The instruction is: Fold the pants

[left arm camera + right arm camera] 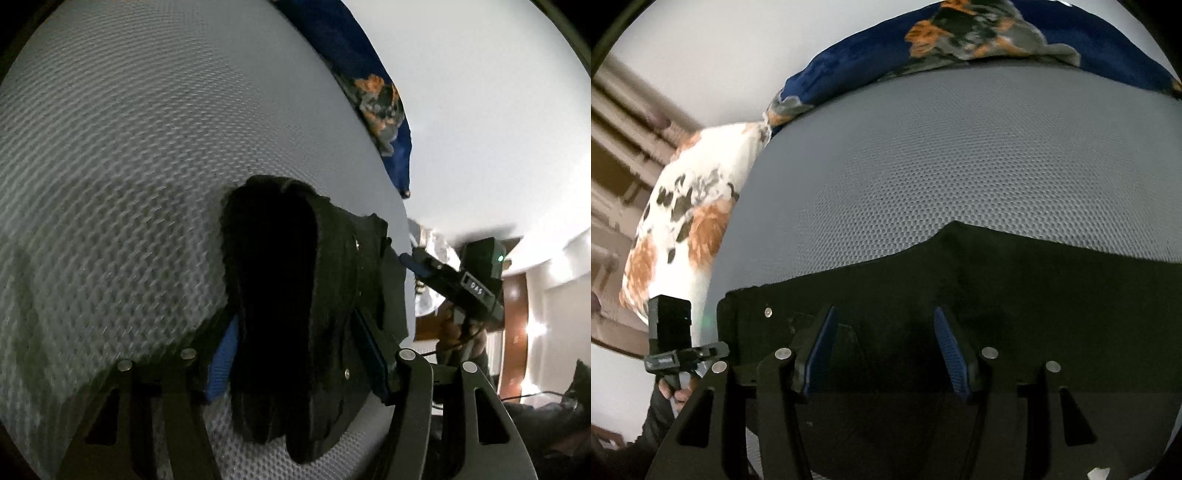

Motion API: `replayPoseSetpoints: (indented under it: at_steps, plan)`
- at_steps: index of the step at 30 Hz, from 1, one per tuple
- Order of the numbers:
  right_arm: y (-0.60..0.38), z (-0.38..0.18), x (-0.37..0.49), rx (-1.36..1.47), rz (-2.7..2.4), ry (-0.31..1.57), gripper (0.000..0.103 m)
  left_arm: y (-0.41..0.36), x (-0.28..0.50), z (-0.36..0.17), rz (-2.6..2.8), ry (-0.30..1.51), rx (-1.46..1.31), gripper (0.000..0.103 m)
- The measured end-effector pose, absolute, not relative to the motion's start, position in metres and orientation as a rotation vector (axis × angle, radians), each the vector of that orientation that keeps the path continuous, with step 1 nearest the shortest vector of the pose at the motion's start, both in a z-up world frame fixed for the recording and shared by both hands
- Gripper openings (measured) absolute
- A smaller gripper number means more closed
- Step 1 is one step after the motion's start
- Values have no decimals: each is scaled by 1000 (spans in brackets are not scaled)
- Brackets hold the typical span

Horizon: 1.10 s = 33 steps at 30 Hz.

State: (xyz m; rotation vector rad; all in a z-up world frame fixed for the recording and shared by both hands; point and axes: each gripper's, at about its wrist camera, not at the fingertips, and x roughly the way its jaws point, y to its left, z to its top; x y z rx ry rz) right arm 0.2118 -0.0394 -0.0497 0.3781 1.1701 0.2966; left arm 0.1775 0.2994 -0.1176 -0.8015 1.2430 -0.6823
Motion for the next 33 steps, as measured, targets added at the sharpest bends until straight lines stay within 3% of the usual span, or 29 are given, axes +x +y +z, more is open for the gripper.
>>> replayPoseSetpoints:
  at_steps: [9, 11, 18, 23, 33]
  plan:
    - [-60, -50, 206, 443, 256, 1148, 53, 261, 180, -100, -594, 1179, -620, 58]
    - [-64, -49, 204, 447, 247, 1137, 53, 252, 174, -95, -506, 1171, -519, 46]
    - [-86, -36, 186, 402, 225, 1099, 53, 225, 164, -72, -304, 1187, -379, 33]
    - [-114, -23, 163, 379, 198, 1050, 56, 218, 159, -44, -289, 1168, -531, 25]
    - [-187, -17, 124, 464, 136, 979, 56, 139, 159, 18, -316, 1098, -681, 24]
